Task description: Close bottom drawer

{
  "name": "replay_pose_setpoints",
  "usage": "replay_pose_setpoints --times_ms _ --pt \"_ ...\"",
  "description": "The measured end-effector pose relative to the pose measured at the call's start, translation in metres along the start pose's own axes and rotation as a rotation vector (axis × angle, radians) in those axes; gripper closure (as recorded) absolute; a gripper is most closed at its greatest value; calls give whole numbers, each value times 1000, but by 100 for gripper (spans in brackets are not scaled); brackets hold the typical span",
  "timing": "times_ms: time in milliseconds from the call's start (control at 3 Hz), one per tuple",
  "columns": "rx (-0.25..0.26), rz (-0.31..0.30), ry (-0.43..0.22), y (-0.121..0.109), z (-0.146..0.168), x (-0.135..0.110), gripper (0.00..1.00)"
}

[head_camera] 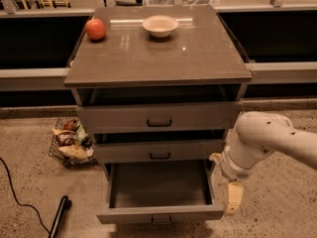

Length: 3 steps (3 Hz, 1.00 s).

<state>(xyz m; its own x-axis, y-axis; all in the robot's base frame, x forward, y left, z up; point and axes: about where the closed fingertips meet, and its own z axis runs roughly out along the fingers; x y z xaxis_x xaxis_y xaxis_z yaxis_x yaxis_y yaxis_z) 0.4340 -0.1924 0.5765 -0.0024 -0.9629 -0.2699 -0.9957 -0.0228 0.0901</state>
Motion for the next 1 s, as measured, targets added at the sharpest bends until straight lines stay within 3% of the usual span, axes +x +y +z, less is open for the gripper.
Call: replay_pose_setpoints --times_ms 333,1000 --pt "-20 8 -29 -4 12 7 0" --pt "-48 -104 -205 -24 124 11 0"
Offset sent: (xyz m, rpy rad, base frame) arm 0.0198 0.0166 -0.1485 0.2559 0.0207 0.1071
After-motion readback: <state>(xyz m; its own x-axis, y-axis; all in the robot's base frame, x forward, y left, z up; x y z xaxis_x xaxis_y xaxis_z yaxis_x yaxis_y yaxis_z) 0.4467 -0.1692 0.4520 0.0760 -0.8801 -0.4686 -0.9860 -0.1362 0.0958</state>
